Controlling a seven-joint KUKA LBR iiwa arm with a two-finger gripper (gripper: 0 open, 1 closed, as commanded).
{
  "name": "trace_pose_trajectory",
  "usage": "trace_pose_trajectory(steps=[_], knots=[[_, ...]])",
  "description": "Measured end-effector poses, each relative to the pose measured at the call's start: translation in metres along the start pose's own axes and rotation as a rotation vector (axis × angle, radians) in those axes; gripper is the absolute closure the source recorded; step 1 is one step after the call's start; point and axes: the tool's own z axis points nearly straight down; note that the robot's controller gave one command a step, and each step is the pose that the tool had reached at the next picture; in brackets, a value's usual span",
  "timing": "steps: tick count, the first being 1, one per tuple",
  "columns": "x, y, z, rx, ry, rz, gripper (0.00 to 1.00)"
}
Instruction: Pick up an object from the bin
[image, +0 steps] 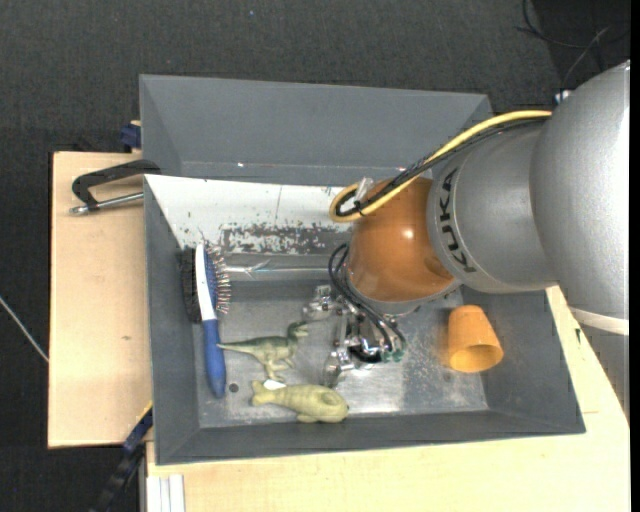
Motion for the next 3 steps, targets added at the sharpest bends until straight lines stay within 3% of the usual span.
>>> trace_pose_trajectory(steps=[1, 2, 3], knots=[[0.001, -0.104, 0.001, 0.001, -0.001, 0.532, 0.00], [-0.001, -0.103, -0.001, 0.001, -0.005, 0.529, 1.00], [0.004, -0.106, -0.138, 0.001, -0.004, 0.495, 1.00]])
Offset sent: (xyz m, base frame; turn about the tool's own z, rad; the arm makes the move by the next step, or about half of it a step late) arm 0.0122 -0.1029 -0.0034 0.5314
